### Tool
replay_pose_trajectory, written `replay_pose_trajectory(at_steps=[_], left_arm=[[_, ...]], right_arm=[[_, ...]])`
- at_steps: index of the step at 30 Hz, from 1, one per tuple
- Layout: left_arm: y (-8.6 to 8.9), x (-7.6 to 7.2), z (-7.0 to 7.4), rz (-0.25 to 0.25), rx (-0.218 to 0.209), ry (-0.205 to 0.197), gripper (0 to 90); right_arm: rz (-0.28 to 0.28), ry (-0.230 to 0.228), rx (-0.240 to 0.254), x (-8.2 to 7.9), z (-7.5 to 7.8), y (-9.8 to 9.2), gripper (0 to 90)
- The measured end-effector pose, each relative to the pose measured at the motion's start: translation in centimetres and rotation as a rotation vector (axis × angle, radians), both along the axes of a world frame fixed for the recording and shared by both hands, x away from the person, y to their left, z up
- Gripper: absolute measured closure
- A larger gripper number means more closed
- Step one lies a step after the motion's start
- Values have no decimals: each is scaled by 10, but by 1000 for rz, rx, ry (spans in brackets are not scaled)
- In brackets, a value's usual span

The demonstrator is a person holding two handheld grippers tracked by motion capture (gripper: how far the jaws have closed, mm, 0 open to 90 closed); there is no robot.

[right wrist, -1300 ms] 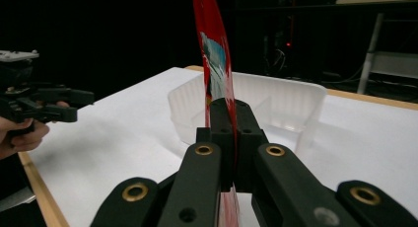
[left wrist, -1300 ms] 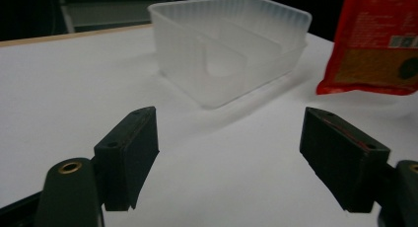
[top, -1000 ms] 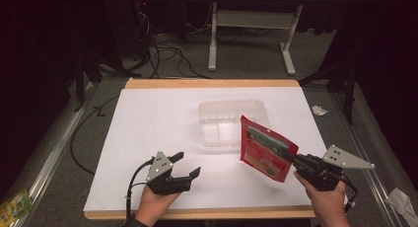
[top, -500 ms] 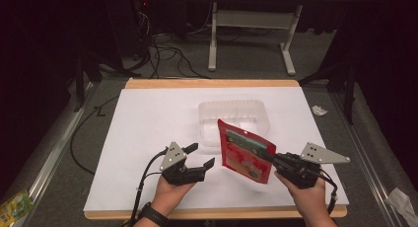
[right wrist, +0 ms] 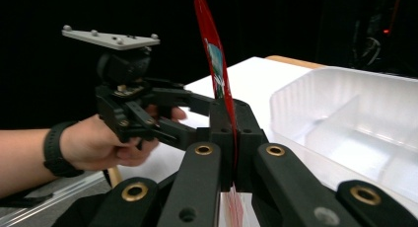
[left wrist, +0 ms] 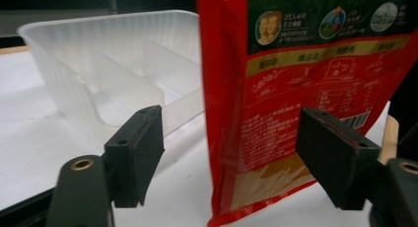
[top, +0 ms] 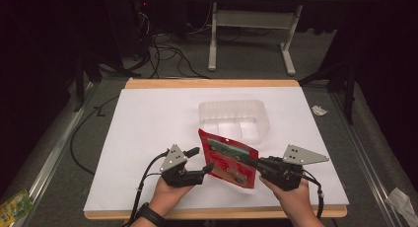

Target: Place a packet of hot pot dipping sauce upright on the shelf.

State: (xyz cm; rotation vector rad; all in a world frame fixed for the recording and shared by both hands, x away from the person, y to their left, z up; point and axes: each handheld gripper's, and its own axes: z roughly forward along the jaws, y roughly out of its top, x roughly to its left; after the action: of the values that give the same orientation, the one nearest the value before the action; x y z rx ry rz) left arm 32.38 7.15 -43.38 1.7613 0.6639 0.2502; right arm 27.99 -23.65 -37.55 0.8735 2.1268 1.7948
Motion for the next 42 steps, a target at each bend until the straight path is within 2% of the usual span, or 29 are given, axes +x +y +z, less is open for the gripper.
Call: replay_pose_trajectory(at_steps=[5,7,10,14,19,22,23,26,28,29,30,31,32,34,37,39,42], left_arm=[[-5,-1,-2,-29,-5,12,360],[-6,-1,-2,-46,-20,18,392],[-7,-1,-2,-47,-27,24,425],[-5,-2,0,-39,-24,14,567],[-4,-3,0,-30,-15,0,796],[-7,-5,0,-28,-4,-8,864],[-9,-6,1,-28,9,-15,874],[-9,-7,1,-38,15,-20,883],[-10,-8,1,-42,22,-21,884],[-10,-8,1,-42,22,-21,885],[-11,-9,1,-44,16,-31,885],[-11,-9,1,-44,16,-31,885],[-11,-9,1,-47,15,-32,885],[-11,-9,1,-47,16,-29,885],[-11,-8,1,-47,17,-27,884],[-11,-8,1,-46,17,-27,884],[-11,-8,1,-45,18,-27,881]], right_arm=[[23,7,8,0,-1,3,900],[27,6,2,1,-1,3,900],[27,12,6,2,-3,3,900],[12,11,5,3,-4,1,900],[-5,13,9,4,-7,-2,900],[-12,15,11,4,-9,-3,900],[-17,15,9,4,-10,-4,900],[-31,16,4,4,-12,-6,898],[-42,22,0,4,-14,-8,828],[-42,22,0,4,-14,-8,828],[-51,36,-8,6,-18,-9,718],[-55,50,-14,8,-20,-8,659],[-53,59,-20,9,-22,-8,610],[-50,86,-67,12,-31,-4,550],[-38,110,-94,16,-38,0,546],[-12,150,-122,23,-50,5,575],[6,163,-135,25,-54,7,605]])
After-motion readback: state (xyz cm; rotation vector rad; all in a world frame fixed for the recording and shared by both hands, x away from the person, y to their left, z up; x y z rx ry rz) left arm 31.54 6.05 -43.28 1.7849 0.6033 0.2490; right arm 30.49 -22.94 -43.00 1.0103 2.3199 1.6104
